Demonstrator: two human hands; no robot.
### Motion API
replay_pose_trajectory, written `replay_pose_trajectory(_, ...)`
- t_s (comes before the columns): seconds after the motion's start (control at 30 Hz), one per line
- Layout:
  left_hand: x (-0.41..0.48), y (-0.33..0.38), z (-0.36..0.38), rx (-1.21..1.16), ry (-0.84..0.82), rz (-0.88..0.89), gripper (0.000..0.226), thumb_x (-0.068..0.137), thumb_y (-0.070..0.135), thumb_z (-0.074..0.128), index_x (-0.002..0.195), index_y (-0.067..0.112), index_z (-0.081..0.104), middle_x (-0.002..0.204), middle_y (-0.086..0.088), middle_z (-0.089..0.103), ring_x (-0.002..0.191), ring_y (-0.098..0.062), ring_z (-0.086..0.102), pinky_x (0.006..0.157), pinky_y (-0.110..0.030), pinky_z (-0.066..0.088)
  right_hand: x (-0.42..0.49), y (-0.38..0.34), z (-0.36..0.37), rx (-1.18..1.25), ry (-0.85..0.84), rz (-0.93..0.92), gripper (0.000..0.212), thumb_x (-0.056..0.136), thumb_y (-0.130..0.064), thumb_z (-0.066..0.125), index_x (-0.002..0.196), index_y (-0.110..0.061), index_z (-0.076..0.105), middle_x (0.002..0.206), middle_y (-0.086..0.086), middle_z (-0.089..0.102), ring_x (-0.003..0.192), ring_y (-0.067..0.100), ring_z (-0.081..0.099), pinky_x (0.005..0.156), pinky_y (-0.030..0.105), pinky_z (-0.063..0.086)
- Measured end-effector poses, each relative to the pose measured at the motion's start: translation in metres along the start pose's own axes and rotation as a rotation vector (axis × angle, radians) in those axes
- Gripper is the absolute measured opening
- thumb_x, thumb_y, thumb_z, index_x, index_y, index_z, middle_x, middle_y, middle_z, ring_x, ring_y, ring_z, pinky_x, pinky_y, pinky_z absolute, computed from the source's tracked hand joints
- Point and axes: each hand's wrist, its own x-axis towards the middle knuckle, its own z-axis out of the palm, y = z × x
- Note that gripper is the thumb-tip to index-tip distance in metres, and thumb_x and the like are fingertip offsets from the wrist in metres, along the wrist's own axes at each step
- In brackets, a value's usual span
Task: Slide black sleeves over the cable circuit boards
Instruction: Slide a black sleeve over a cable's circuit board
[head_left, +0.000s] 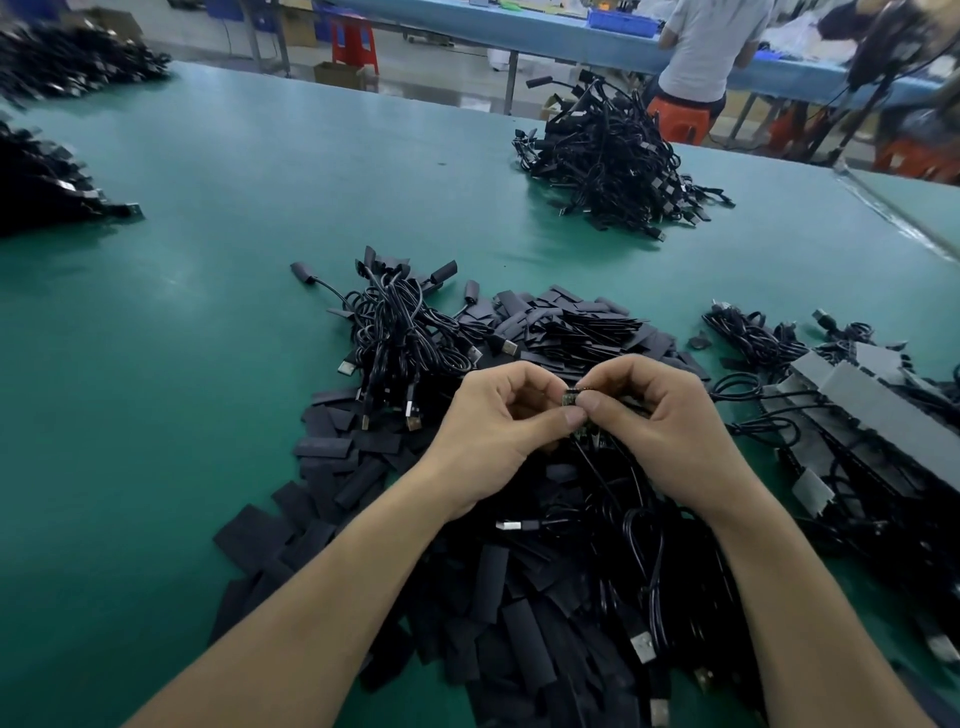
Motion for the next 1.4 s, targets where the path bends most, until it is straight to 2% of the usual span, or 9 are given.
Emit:
replay_pose_trajectory(0.13,-0.001,0.004,0.0,-0.049,-0.043,-0.003,0.016,0.084,0.001,0.075,0.082,0.012,0.065,0.07,0.004,0.062,0.067,-0.008,0.056,0.065,-0.02,0.051,0.0,-0.004,0.003,0.183,-0.023,0.048,0.001,0.085,-0.015,0.069,0.086,-0.015,0.068,0.077,-0.007,0.071,0.074,0.004,0.063,0.071,0.015,0.05)
replay_pose_trajectory(0.33,-0.004,0.008,0.0,-0.09,-0.075,0.008,0.01,0.087,0.0,0.071,0.086,0.008,0.066,0.076,-0.003,0.061,0.072,-0.012,0.053,0.071,-0.021,0.048,0.001,-0.008,0.005,0.437,-0.096,0.12,0.01,0.085,-0.021,0.065,0.081,-0.02,0.073,0.078,-0.001,0.069,0.073,0.008,0.063,0.069,0.019,0.053)
replay_pose_trajectory(0.43,-0.004,0.007,0.0,-0.077,-0.065,0.051,0.012,0.085,-0.003,0.072,0.083,0.008,0.068,0.076,-0.004,0.064,0.07,-0.012,0.056,0.07,-0.02,0.05,0.001,-0.006,0.003,0.449,-0.125,0.126,0.011,0.087,-0.019,0.065,0.081,-0.019,0.074,0.078,0.001,0.069,0.073,0.01,0.063,0.068,0.02,0.052)
replay_pose_trajectory(0.6,-0.005,0.003,-0.001,-0.013,-0.058,0.141,0.01,0.082,-0.002,0.076,0.086,0.004,0.07,0.075,-0.001,0.068,0.07,-0.013,0.06,0.069,-0.022,0.052,0.0,-0.005,0.001,0.443,-0.13,0.132,0.012,0.08,-0.03,0.07,0.079,-0.019,0.074,0.078,0.0,0.068,0.073,0.01,0.062,0.07,0.019,0.051)
replay_pose_trajectory(0.93,-0.008,0.008,0.002,-0.121,-0.065,0.084,0.015,0.07,0.013,0.078,0.082,0.007,0.07,0.072,-0.004,0.066,0.065,-0.011,0.059,0.067,-0.018,0.053,-0.003,-0.007,0.005,0.541,-0.109,0.16,0.014,0.08,-0.032,0.071,0.079,-0.018,0.071,0.075,0.004,0.064,0.067,0.014,0.058,0.064,0.022,0.052)
replay_pose_trajectory(1.07,-0.008,0.006,0.004,-0.145,-0.096,0.041,0.011,0.071,0.016,0.077,0.079,0.013,0.071,0.071,0.002,0.066,0.065,-0.008,0.058,0.067,-0.019,0.051,-0.002,-0.007,0.006,0.618,-0.097,0.166,0.01,0.083,-0.028,0.074,0.079,-0.019,0.072,0.071,-0.001,0.064,0.063,0.009,0.058,0.061,0.02,0.052)
replay_pose_trajectory(1.17,-0.006,0.004,0.004,-0.149,-0.055,0.021,0.009,0.073,0.02,0.077,0.078,0.017,0.071,0.071,0.0,0.063,0.067,-0.011,0.057,0.069,-0.024,0.052,-0.002,-0.004,0.007,0.486,-0.023,0.122,0.01,0.083,-0.032,0.07,0.081,-0.022,0.072,0.075,-0.003,0.066,0.069,0.009,0.059,0.066,0.021,0.053)
replay_pose_trajectory(1.27,-0.005,0.003,0.004,-0.237,0.025,0.038,0.006,0.079,0.021,0.072,0.08,0.016,0.069,0.078,-0.002,0.066,0.072,-0.012,0.061,0.075,-0.032,0.06,-0.002,0.004,0.007,0.072,0.104,0.042,0.01,0.092,-0.02,0.066,0.082,-0.024,0.066,0.073,-0.01,0.064,0.069,0.007,0.055,0.067,0.023,0.048)
replay_pose_trajectory(1.4,-0.004,0.006,0.0,-0.391,0.153,0.076,0.013,0.091,0.026,0.058,0.092,0.013,0.054,0.088,-0.009,0.073,0.081,-0.024,0.072,0.072,-0.038,0.061,-0.007,0.011,-0.011,-0.404,0.138,0.151,0.018,0.095,-0.022,0.063,0.08,-0.032,0.059,0.068,-0.017,0.062,0.063,0.002,0.053,0.079,0.039,0.045)
